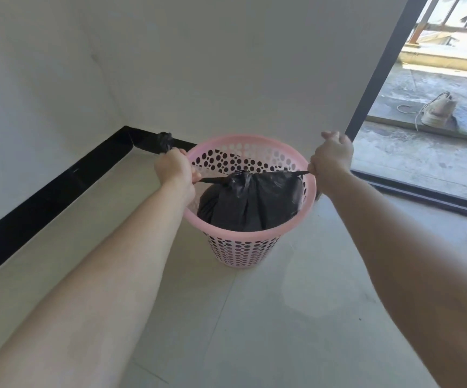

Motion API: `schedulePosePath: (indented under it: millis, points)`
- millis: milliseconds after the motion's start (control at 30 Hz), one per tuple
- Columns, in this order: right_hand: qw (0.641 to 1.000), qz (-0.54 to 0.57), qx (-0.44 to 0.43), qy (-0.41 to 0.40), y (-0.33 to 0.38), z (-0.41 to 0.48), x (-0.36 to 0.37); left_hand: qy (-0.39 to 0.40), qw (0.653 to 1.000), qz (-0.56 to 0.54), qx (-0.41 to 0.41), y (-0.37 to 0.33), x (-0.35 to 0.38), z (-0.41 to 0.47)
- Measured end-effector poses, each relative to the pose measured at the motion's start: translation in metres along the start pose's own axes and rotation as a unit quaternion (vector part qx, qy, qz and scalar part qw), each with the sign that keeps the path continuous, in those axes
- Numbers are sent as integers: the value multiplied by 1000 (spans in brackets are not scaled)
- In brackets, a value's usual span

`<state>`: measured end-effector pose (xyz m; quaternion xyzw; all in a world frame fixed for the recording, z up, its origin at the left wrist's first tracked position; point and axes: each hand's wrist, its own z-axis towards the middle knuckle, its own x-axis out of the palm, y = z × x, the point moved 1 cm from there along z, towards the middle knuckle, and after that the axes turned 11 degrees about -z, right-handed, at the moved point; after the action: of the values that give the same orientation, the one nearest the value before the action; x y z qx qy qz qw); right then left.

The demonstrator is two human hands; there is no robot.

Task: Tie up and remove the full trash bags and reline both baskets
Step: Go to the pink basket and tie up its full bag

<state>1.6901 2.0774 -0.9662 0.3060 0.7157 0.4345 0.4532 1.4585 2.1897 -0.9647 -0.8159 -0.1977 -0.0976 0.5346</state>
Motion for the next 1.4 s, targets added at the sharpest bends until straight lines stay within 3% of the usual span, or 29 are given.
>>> schedulePosePath:
  millis: [67, 233, 367, 467, 533, 633, 733, 833, 933, 1033, 1133, 1200, 1267, 1367, 1400]
  points:
    - [994, 105, -13, -18, -1, 8, -11, -16, 999, 35, 9, -7, -4, 7]
    - [997, 63, 7, -34, -23, 17, -36, -8, 998, 62, 26, -8, -7, 12]
    - [995, 69, 13, -68, -24, 10, -40, 26, 989, 108, 97, 8, 4, 4]
    - [984, 178, 1, 23, -2, 0, -32, 140, 979, 100, 111, 4, 15, -6]
    - [977, 183, -55, 95, 20, -11, -25, 230, 965, 81, 95, -2, 25, -15]
    - [964, 47, -207, 163, 49, -30, -15, 291, 945, 119, 87, -6, 36, -29]
    - [933, -103, -295, 179, 56, -36, -1, 285, 927, 210, 127, 4, 38, -34]
    - [884, -342, -283, 145, 44, -45, -4, 245, 891, 342, 170, 20, 27, -25]
    - [778, -550, -239, 185, 29, -53, -10, 170, 860, 475, 76, 34, 13, -17]
    - [772, -580, -222, 135, 21, -49, -6, 210, 827, 518, -56, 46, 4, -20]
    - [757, -602, -226, 115, 19, -47, -6, 231, 834, 501, -8, 54, 0, -20]
    - [797, -552, -224, 101, 18, -43, -7, 209, 853, 473, 72, 57, 0, -18]
    - [868, -435, -225, 80, 18, -37, -6, 209, 857, 449, 142, 60, 0, -19]
    - [965, -160, -158, 133, 16, -39, 1, 211, 889, 374, 163, 64, 5, -24]
    - [975, -57, -122, 178, 15, -42, 4, 204, 907, 339, 146, 65, 7, -24]
